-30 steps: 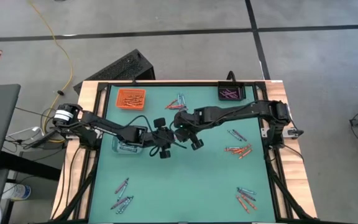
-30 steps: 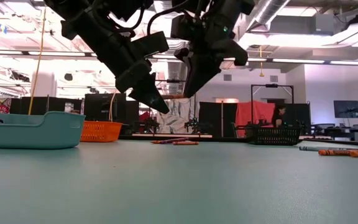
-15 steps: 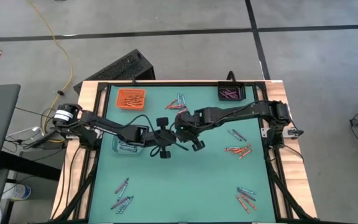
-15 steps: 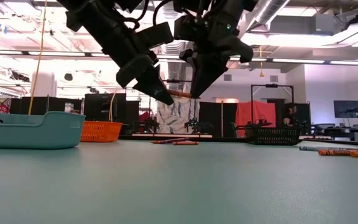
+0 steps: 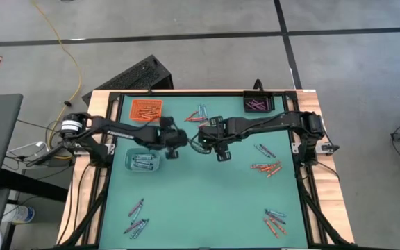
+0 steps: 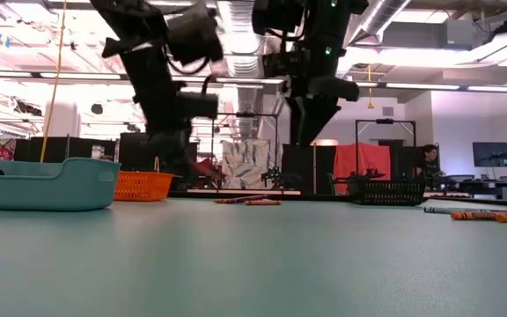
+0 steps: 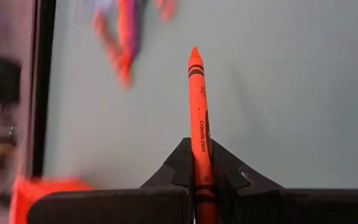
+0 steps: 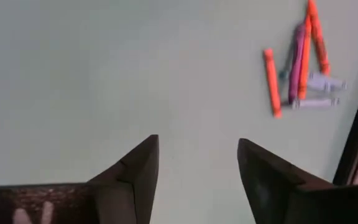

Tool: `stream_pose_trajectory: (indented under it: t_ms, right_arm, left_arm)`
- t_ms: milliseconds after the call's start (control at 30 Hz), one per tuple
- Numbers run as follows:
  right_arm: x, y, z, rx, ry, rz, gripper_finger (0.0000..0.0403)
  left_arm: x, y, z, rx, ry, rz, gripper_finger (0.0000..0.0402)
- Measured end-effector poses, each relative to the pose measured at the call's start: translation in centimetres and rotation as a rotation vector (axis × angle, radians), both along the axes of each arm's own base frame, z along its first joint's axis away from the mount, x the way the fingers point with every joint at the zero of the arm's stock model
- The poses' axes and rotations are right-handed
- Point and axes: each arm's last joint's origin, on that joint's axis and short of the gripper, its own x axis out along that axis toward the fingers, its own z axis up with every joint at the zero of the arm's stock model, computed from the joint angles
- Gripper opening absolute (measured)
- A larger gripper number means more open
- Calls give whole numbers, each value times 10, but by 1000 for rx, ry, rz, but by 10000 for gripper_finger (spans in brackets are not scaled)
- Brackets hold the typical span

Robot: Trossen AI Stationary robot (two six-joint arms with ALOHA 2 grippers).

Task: Sort crayons
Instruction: Put the orange crayon into the orange basket

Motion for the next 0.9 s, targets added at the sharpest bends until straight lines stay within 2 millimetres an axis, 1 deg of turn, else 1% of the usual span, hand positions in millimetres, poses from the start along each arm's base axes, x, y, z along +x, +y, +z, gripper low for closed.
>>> stream_pose_trajectory:
  t_ms: [133, 367, 567, 733, 900]
  right_arm:
    - [-2, 1, -1, 12, 5, -51, 212]
    - [0, 3, 3, 21, -44, -101, 201]
    - [5, 2, 4, 26, -94, -116, 200]
    - [7, 1, 3, 32, -114, -133, 200]
    - [6, 1, 3, 56, -113, -149, 200]
  left_arm:
    - [-13, 18, 7, 0, 70, 32, 4]
    - [-38, 38, 34, 30, 104, 30, 4]
    - [-58, 53, 39, 15, 218, 42, 4]
    - [-63, 61, 39, 10, 253, 58, 4]
    - [-59, 60, 38, -11, 215, 51, 4]
